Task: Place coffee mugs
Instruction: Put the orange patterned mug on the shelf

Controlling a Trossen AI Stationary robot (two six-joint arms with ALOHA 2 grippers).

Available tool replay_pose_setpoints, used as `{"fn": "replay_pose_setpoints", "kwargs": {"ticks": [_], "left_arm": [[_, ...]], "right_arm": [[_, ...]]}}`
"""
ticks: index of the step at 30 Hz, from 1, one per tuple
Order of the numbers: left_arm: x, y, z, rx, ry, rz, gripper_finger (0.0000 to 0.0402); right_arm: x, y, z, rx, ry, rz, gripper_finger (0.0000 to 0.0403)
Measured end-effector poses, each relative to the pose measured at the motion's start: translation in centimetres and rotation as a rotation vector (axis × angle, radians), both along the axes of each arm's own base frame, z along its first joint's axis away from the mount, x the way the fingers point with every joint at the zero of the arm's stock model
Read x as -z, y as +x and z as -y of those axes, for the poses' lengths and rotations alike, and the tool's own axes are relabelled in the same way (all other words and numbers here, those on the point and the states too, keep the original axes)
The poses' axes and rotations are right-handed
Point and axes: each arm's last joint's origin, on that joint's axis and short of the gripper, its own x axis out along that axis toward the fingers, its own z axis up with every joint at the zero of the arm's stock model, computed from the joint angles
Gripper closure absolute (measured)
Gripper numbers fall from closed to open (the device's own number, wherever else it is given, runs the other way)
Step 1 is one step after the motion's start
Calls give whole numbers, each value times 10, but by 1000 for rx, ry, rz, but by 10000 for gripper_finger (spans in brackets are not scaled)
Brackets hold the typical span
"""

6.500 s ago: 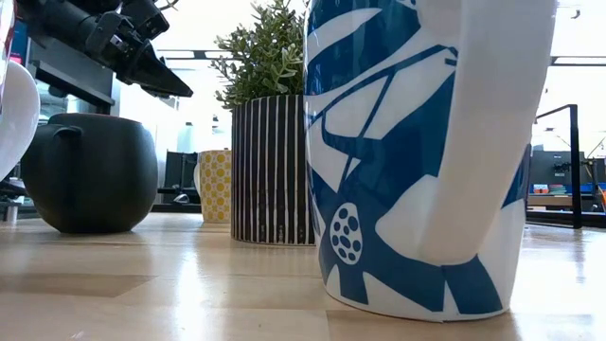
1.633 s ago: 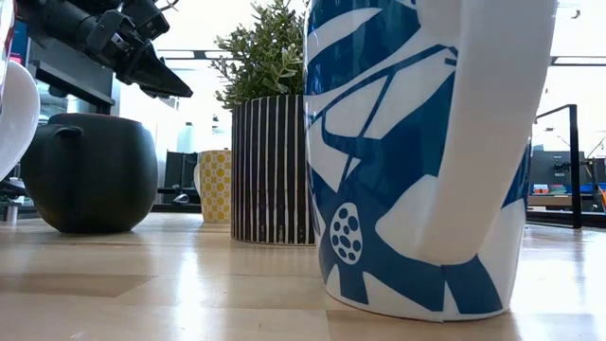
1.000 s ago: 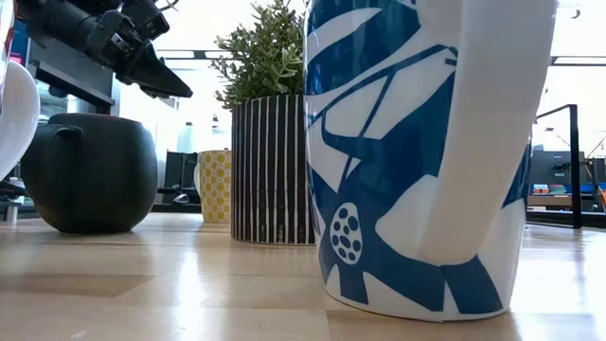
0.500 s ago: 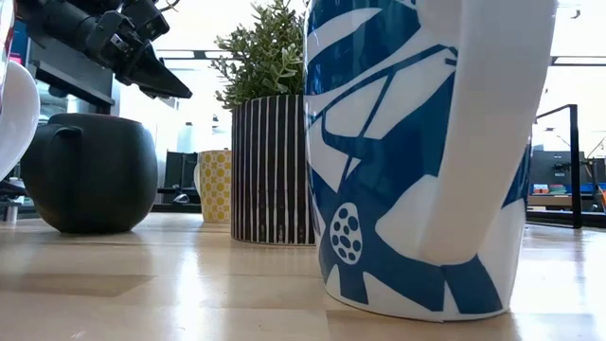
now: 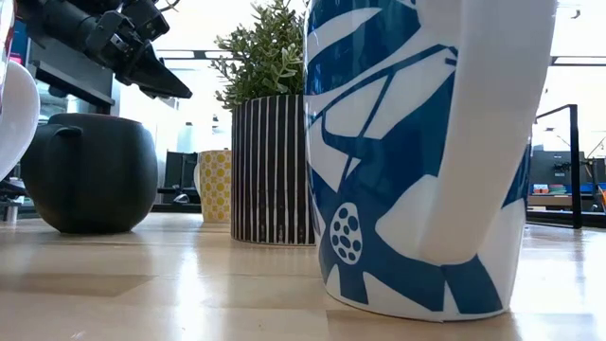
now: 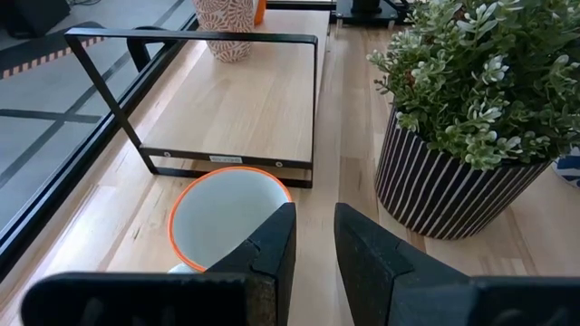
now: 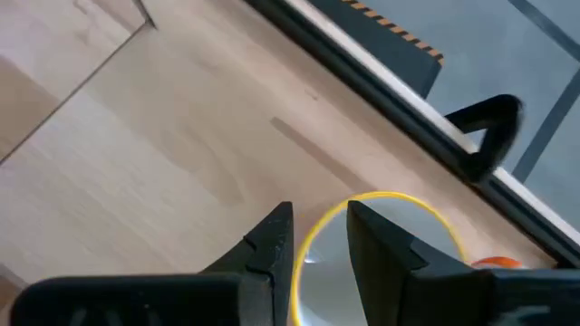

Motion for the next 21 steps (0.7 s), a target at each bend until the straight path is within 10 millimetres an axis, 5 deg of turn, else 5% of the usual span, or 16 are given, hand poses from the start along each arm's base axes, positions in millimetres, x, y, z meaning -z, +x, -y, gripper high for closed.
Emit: {"fn": "replay_pose_setpoints", "kwargs": {"ticks": [21], "left_arm": [[0,0,0,0,-1,0,332]], "right_arm": [[18,9,0,-31,63,-56,320]]}}
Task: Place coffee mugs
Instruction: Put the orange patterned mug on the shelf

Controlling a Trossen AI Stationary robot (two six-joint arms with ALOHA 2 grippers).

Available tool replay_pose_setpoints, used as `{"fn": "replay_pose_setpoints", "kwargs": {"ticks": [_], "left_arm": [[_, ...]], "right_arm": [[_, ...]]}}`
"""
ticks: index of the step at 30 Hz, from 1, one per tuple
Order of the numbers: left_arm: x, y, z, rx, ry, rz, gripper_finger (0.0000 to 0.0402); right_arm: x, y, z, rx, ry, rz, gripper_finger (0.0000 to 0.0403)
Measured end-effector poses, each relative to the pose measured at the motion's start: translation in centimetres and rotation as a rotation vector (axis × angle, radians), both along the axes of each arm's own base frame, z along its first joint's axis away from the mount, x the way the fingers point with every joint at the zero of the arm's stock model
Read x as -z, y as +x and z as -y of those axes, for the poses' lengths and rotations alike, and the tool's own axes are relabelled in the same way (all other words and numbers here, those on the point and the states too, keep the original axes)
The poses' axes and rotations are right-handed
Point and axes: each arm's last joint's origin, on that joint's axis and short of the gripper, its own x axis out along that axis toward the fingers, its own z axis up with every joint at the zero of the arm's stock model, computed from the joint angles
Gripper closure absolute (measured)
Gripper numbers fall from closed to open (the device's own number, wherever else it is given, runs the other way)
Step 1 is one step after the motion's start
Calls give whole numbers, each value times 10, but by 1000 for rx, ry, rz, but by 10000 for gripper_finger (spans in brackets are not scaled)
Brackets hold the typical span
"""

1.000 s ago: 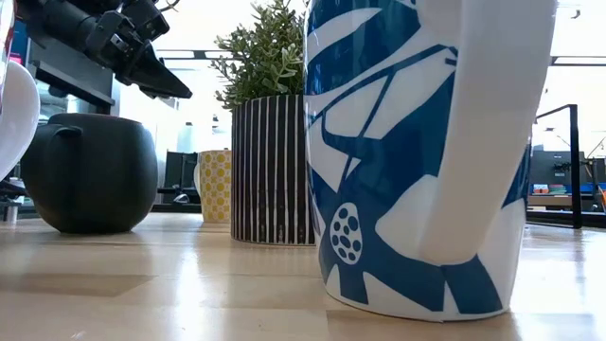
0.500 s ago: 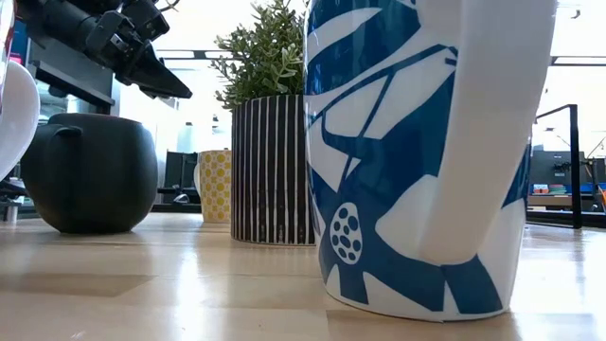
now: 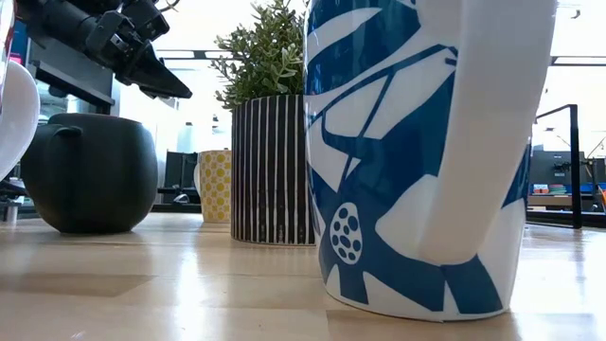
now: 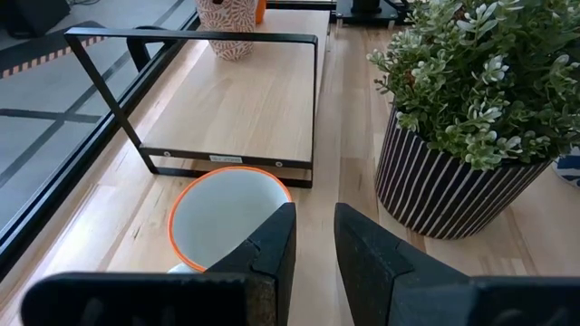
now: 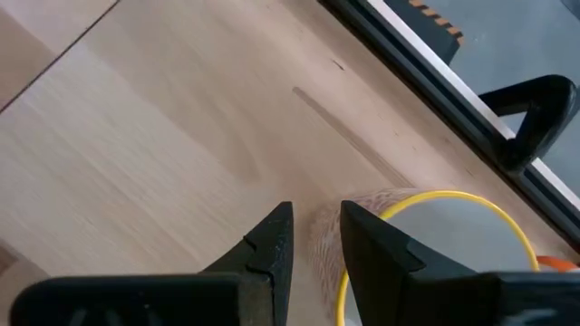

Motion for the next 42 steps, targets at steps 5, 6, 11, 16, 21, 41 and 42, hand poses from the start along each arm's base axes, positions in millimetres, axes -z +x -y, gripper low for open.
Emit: {"fn": "replay_pose_setpoints", "kwargs": {"ticks": [5,6,11,16,21,41,42], "left_arm": [[0,0,0,-1,0,0,332],[0,0,0,-1,0,0,332],[1,0,0,-1,-3,-8,332],[3,-2,1,0,-13,-36,332],[5,-2,1,-1,-18,-52,332],[5,-2,1,-1,-19,-51,332],[5,-2,1,-2,-19,-51,332]], "right_arm": [[0,-1,1,13,-33,-26,320],[0,-2,1,15,-44,-38,320],[0,-3,2,22,-59,-53,320],[1,-1,-1,-19,15,-18,320],[3,-4,-5,-25,72,-35,320],[3,-10,-5,27,13,-123,320],[3,-10,-5,29,14,-124,320]]}}
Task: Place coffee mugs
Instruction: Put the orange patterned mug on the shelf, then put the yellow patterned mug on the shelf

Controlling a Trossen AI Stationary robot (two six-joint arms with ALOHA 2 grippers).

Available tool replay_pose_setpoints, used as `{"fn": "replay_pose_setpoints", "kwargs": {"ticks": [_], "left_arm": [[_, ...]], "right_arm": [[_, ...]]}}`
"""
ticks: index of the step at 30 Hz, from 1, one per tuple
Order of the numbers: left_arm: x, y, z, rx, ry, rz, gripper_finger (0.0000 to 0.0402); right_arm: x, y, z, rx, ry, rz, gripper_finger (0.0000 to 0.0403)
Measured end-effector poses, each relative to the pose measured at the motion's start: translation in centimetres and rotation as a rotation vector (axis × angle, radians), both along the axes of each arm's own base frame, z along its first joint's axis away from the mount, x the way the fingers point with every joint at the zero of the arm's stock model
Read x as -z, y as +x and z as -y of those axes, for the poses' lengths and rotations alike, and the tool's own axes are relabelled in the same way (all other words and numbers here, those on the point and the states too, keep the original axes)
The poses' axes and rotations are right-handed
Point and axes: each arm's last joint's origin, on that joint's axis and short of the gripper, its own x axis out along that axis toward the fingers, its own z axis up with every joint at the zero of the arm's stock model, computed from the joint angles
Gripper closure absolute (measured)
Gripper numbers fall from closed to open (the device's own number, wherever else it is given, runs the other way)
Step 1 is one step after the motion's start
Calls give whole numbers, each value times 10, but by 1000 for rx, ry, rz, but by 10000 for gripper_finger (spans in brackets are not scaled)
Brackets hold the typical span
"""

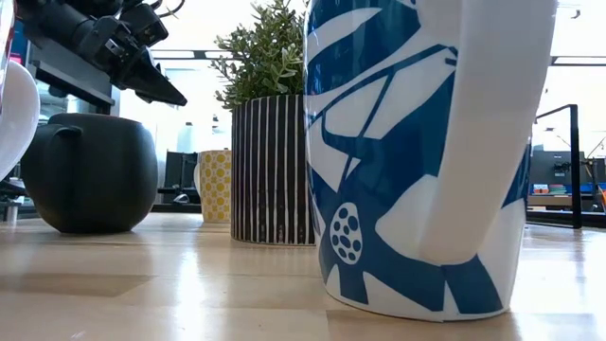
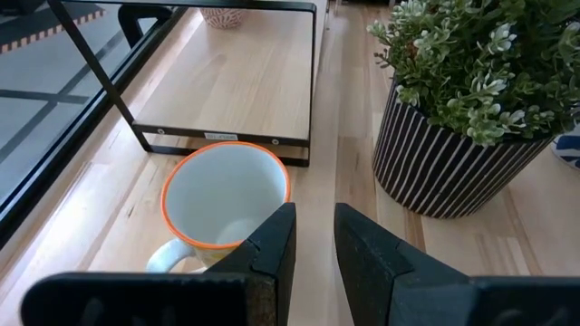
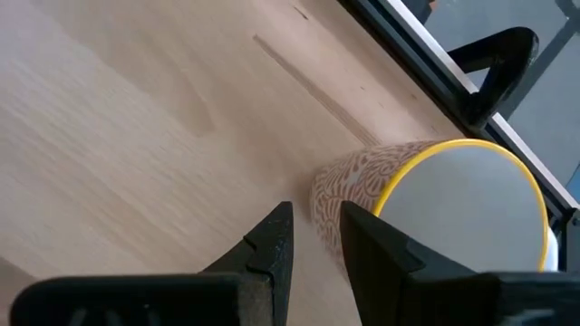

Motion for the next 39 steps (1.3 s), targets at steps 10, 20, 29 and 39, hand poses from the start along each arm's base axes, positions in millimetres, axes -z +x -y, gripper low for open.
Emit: {"fn": "replay_pose_setpoints", "kwargs": {"ticks": [10,20,29,39], "left_arm": [[0,0,0,1,0,0,332],[0,0,0,0,0,0,332],[0,0,0,0,0,-1,332],[0,0,0,0,-1,-1,332]], "right_arm": [[-2,10,0,-85,6,85,320],[-4,22,-13,-170,-19,132,320],[-18,16,-62,-186,-89,37,320],[-36,0,-130,-221,-126,27,320]]}}
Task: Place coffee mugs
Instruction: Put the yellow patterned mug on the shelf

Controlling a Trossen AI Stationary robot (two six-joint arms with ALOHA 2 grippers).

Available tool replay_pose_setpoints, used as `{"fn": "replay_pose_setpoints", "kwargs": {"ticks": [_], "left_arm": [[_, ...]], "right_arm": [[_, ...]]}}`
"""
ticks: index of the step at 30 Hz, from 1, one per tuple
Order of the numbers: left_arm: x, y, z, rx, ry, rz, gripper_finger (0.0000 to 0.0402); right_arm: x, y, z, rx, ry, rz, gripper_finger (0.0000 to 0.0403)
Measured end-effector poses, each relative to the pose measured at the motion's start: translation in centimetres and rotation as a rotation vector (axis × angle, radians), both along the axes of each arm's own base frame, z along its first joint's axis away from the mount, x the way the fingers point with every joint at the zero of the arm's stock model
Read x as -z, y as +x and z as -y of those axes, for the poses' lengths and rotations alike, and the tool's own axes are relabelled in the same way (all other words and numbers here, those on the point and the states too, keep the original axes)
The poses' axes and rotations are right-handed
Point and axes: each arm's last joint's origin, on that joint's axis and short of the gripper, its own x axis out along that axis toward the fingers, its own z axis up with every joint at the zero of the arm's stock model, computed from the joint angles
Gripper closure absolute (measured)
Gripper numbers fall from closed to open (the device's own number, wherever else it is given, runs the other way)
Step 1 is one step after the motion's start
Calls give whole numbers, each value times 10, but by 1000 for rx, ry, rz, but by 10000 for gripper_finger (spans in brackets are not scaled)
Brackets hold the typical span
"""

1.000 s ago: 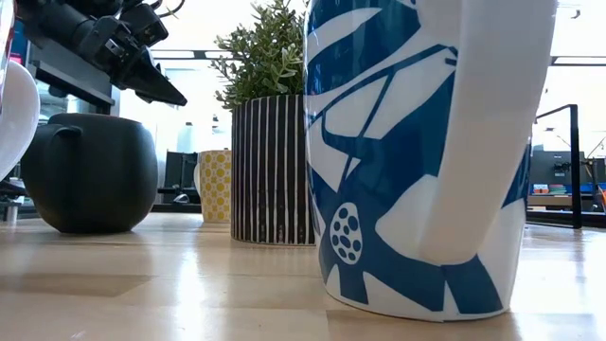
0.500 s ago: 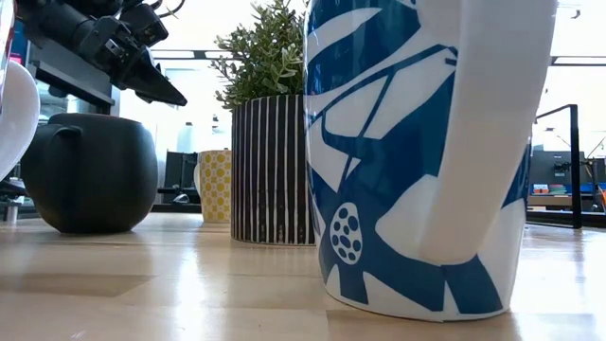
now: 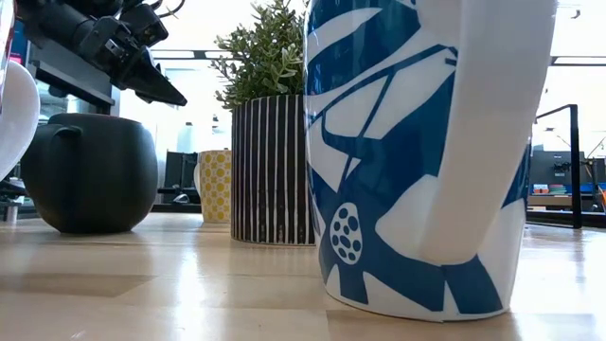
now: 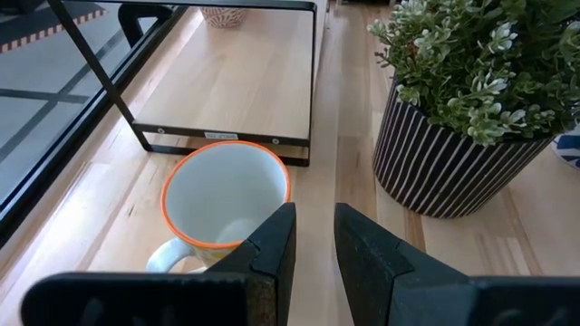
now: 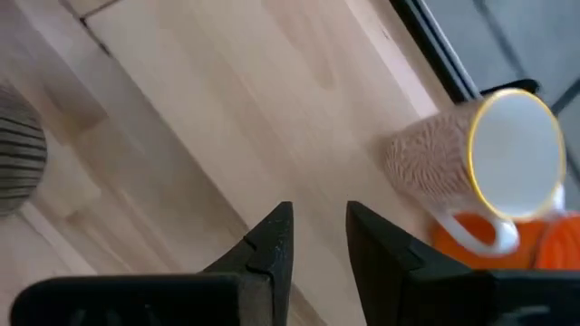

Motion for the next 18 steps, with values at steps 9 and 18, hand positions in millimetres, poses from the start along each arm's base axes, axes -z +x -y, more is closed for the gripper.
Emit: {"fn": "replay_pose_setpoints", "kwargs": {"ticks": [9,18], "left_arm": [[1,-1,0,-8,-20,-13,332],[1,-1,0,-8,-19,-13,332]], "right_arm": [[-1,-29,-65,76,-129,-69,320],[5,-52,-141,-25,-145,124,320]]}}
